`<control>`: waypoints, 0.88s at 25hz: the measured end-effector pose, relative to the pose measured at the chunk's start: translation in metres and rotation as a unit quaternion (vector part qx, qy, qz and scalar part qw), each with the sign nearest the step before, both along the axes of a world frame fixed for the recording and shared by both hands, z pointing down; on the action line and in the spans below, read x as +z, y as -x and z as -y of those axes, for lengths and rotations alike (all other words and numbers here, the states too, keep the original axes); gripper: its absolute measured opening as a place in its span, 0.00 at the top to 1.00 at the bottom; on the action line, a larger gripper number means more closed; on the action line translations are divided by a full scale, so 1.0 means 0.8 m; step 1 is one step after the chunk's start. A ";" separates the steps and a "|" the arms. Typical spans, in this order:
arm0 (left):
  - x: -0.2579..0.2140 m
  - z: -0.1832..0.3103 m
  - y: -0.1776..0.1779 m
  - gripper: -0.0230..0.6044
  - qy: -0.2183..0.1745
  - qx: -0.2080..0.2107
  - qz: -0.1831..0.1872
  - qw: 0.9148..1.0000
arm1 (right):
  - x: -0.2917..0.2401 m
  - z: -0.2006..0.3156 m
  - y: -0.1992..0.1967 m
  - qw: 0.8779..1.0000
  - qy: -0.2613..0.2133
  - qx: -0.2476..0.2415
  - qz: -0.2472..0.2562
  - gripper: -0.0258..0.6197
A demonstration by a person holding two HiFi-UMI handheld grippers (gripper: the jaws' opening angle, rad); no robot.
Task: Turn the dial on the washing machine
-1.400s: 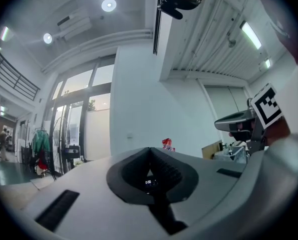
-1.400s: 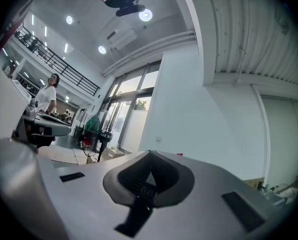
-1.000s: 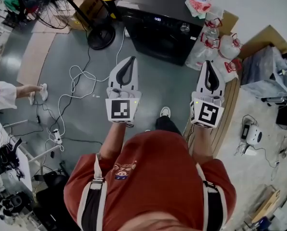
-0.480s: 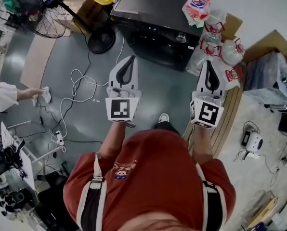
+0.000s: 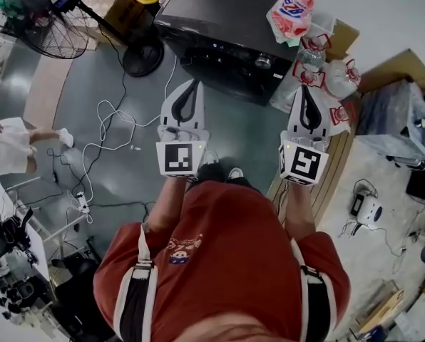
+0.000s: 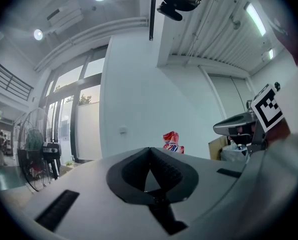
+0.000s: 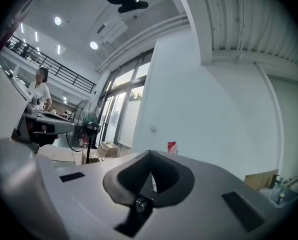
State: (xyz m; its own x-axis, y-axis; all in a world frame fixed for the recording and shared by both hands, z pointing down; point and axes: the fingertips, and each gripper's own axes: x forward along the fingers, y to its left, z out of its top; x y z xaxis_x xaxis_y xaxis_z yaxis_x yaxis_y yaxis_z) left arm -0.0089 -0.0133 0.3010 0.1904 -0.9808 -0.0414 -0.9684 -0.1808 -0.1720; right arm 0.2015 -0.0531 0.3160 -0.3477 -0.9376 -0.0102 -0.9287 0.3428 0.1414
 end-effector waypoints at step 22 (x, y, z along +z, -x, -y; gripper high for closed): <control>0.063 0.211 0.108 0.95 0.009 0.073 -0.021 0.997 | 0.057 0.172 0.122 0.997 0.027 0.073 -0.021 0.95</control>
